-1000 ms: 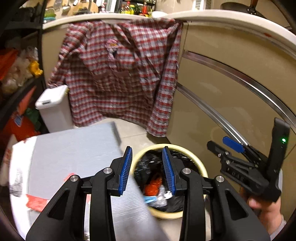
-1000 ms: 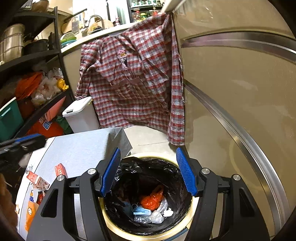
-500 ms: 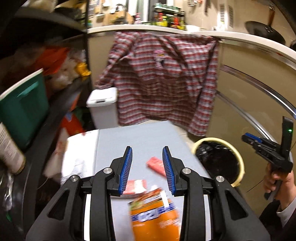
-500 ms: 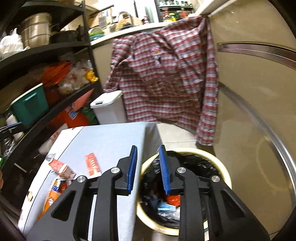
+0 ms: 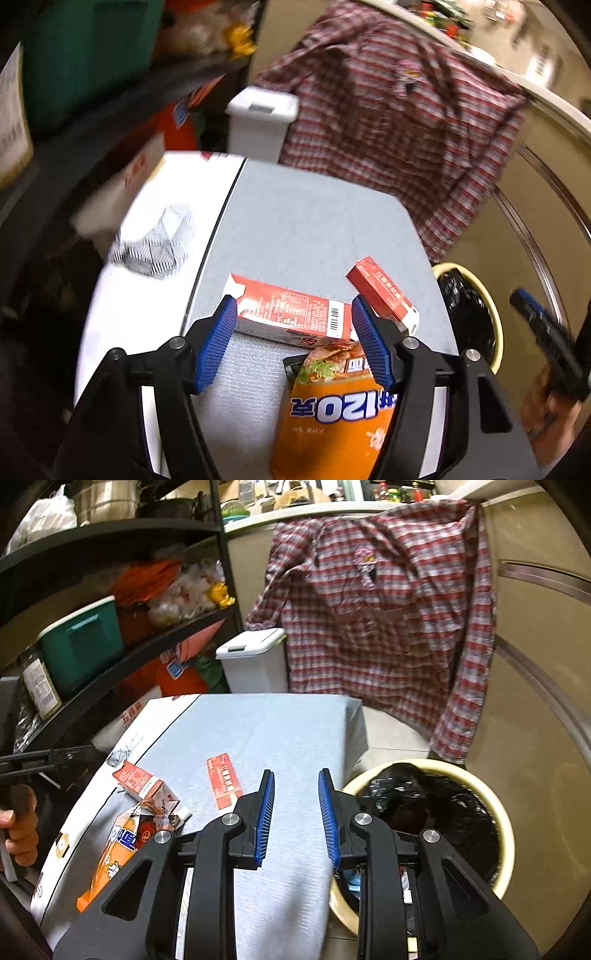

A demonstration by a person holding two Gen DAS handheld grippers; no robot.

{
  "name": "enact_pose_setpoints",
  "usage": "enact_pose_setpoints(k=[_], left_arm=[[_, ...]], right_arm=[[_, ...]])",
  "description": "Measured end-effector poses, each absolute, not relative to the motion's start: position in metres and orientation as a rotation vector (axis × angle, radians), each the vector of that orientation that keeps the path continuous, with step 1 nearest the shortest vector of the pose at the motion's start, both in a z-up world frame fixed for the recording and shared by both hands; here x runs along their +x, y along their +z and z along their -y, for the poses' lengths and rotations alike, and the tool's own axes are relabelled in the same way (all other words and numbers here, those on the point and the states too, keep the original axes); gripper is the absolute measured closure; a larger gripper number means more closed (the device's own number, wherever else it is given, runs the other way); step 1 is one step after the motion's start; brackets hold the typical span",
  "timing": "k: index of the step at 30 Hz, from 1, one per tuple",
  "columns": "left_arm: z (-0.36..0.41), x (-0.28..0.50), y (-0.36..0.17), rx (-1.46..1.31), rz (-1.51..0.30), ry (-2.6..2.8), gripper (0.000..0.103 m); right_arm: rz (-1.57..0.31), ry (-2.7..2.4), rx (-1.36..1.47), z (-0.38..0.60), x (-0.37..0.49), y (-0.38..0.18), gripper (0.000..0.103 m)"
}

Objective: Collect trash
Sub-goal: 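Move both grippers back to the table toward the red boxes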

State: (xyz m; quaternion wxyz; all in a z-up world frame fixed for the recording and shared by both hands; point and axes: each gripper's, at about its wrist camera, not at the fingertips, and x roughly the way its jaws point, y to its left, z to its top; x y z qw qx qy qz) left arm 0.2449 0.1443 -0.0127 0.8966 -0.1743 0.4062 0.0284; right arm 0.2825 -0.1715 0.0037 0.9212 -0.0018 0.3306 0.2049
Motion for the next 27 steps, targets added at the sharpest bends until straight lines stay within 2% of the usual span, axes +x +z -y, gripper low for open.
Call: enact_pose_setpoints(k=[2,6,8,10,19,27], left_arm=[[-0.147,0.248,-0.023,-0.417,-0.869,0.089,0.038],[-0.142,0.256,-0.045,-0.481,-0.932,0.134,0.028],[-0.14,0.261,-0.054,-0.519,-0.953,0.16,0.028],[-0.139,0.267,-0.062,-0.562,-0.969,0.177,0.025],[-0.136,0.294,-0.083,-0.585,-1.036,0.239,0.023],[-0.147,0.317,-0.088,-0.502,-1.063,0.201,0.025]], right_arm=[[-0.694,0.435,-0.01,0.162,0.287,-0.003,0.074],[-0.724,0.465,-0.024,0.143,0.296,-0.018,0.068],[-0.745,0.485,-0.03,0.133,0.302,-0.026,0.065],[-0.769,0.511,-0.036,0.123,0.305,-0.034,0.058],[-0.834,0.55,-0.14,0.086,0.317,-0.065,0.046],[-0.89,0.544,-0.202,0.07,0.336,-0.091,0.045]])
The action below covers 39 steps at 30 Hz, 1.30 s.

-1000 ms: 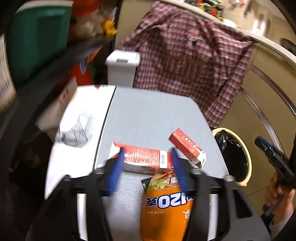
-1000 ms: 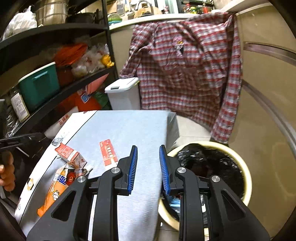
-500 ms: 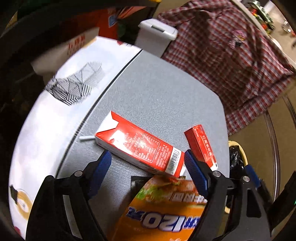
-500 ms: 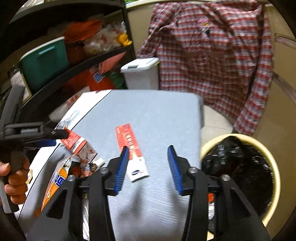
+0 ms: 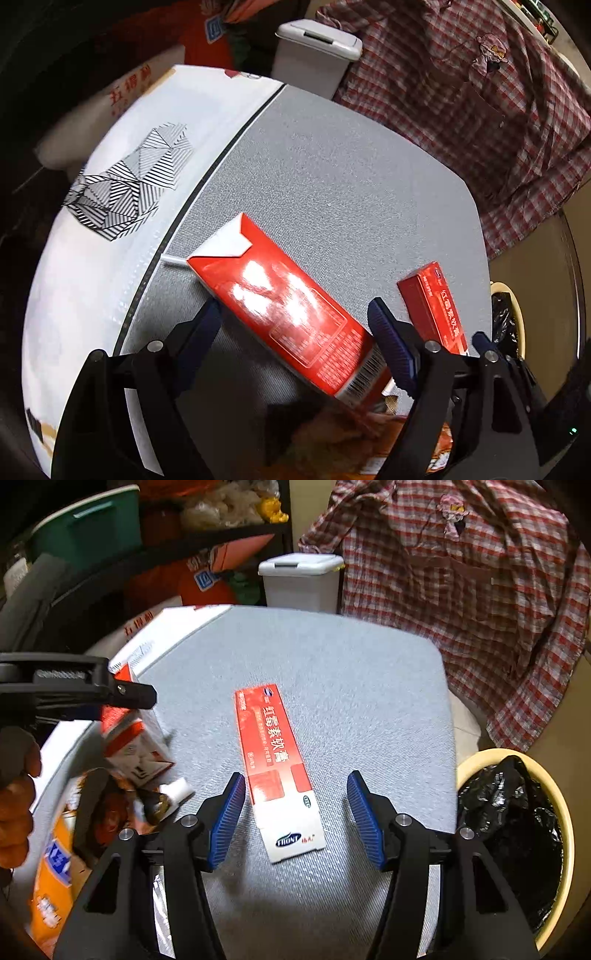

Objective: Collect trash
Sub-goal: 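Move both grippers back to the table toward the red boxes, then grasp the red drink carton with the left gripper while the right gripper grasps the red ointment box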

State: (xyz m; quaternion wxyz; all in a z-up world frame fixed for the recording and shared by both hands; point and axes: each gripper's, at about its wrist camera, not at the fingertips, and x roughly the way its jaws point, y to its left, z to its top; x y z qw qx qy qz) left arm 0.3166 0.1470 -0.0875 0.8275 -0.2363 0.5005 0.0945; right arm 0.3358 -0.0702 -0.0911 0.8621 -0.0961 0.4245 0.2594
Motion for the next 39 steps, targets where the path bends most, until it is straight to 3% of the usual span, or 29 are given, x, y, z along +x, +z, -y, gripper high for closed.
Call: enact_pose_setpoints(k=[7,10,14,21,25,27,39], left_arm=[[-0.165,0.324,-0.078,-0.382,-1.049,0.2,0.052],[-0.168,0.325,-0.074,-0.325,-1.033,0.224,0.052],[-0.168,0.324,-0.073,-0.325,-1.043,0.225,0.047],[-0.157,0.316,-0.08,-0.299,-1.057,0.247,0.046],[-0.153,0.311,-0.081,-0.266,-1.044,0.256,0.061],[-0.152,0.31,-0.081,-0.248,-1.031,0.265,0.063],[-0.149,0.304,-0.089,-0.23,-1.036,0.258,0.063]], right_arm=[[-0.916,0.541,-0.217,0.067,0.339,-0.101,0.049],[-0.917,0.534,-0.213,0.067,0.339,-0.1,0.062],[-0.917,0.506,-0.203,0.071,0.338,-0.097,0.068],[-0.935,0.474,-0.186,0.076,0.339,-0.097,0.065],[-0.934,0.468,-0.177,0.078,0.342,-0.098,0.065],[-0.935,0.466,-0.172,0.078,0.343,-0.099,0.065],[-0.926,0.453,-0.177,0.078,0.345,-0.099,0.068]])
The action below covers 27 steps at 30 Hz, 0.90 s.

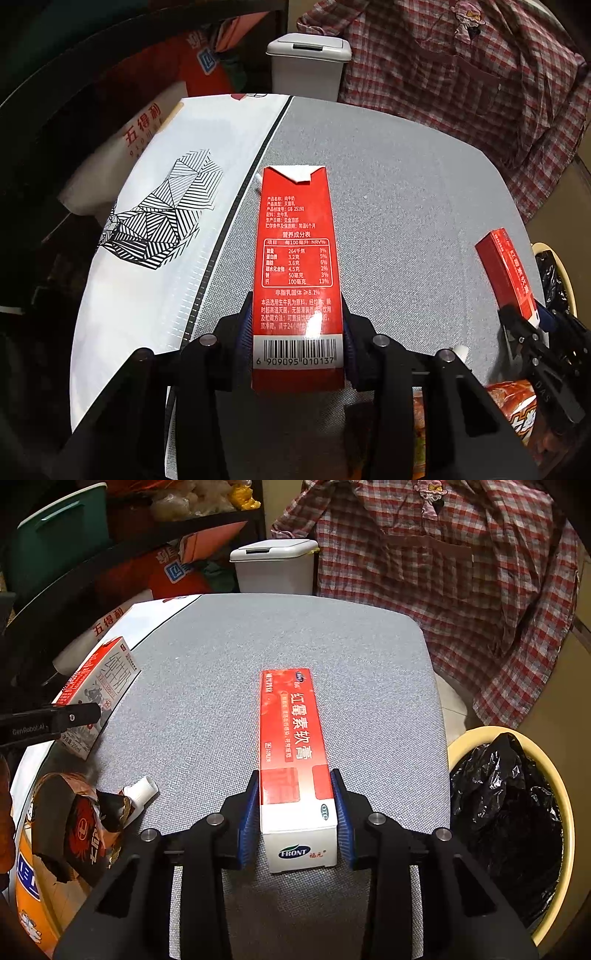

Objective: Collect trash
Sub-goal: 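Grasp the red drink carton with the left gripper while the right gripper grasps the red ointment box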

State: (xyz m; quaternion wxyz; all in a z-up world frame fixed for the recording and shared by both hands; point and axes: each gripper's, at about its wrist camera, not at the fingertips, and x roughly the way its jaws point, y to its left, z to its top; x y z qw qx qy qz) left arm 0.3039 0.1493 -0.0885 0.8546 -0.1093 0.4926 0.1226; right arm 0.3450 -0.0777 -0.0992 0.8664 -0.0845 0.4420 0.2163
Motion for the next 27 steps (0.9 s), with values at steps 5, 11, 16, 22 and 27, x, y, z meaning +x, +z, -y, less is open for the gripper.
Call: enact_pose_setpoints(k=[5,11,16,22,27], left_arm=[[-0.147,0.303,-0.087,-0.221,-1.029,0.259,0.063],[-0.144,0.302,-0.083,-0.208,-1.014,0.26,0.064],[-0.138,0.298,-0.073,-0.189,-0.987,0.253,0.064],[-0.133,0.291,-0.055,-0.196,-0.945,0.231,0.064],[-0.127,0.279,-0.035,-0.21,-0.901,0.221,0.064]], right_arm=[[-0.913,0.455,-0.178,0.079,0.344,-0.096,0.069],[-0.881,0.449,-0.155,0.087,0.341,-0.082,0.069],[-0.846,0.449,-0.144,0.094,0.335,-0.066,0.069],[-0.799,0.443,-0.13,0.11,0.322,-0.042,0.069],[-0.748,0.421,-0.106,0.133,0.307,-0.016,0.069]])
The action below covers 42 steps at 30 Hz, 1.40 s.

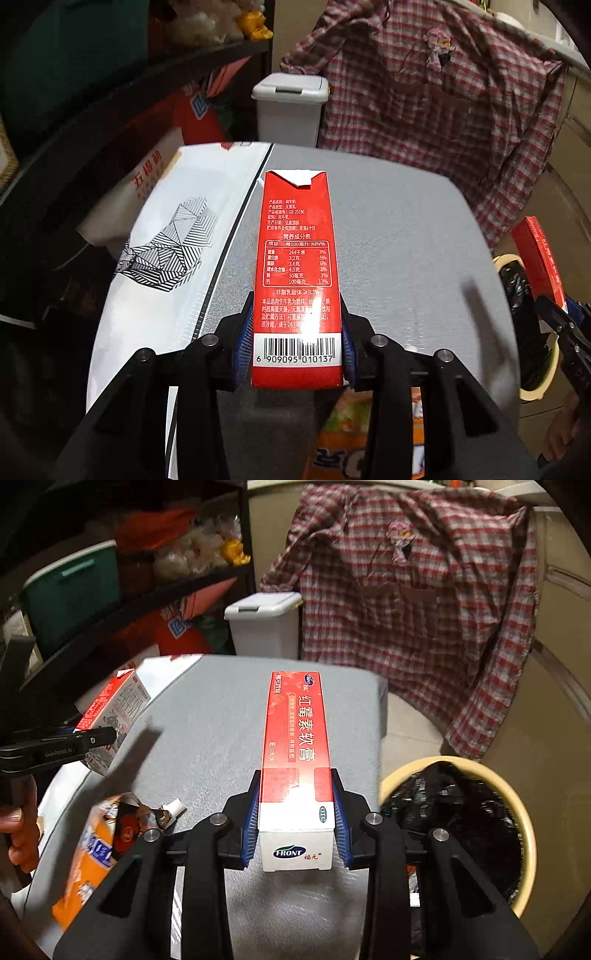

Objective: Collect trash
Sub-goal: 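Grasp the red drink carton with the left gripper while the right gripper grasps the red ointment box, then carry the red carton and ointment box over the bin with both grippers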

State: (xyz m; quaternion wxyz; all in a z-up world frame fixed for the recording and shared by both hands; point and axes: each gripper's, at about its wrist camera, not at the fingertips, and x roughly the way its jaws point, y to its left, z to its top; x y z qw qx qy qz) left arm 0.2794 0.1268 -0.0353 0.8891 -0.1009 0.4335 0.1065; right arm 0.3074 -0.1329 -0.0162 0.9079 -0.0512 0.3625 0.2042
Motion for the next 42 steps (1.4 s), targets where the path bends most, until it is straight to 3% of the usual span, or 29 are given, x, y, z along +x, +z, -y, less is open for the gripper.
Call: enact_pose_setpoints(k=[25,42], left_arm=[[-0.045,0.203,0.051,-0.143,-0.697,0.139,0.064],[0.022,0.208,0.06,-0.058,-0.657,-0.008,0.064]], right_arm=[[-0.507,0.233,-0.008,0.265,0.225,0.075,0.069],[-0.518,0.132,0.09,0.333,0.238,0.068,0.069]])
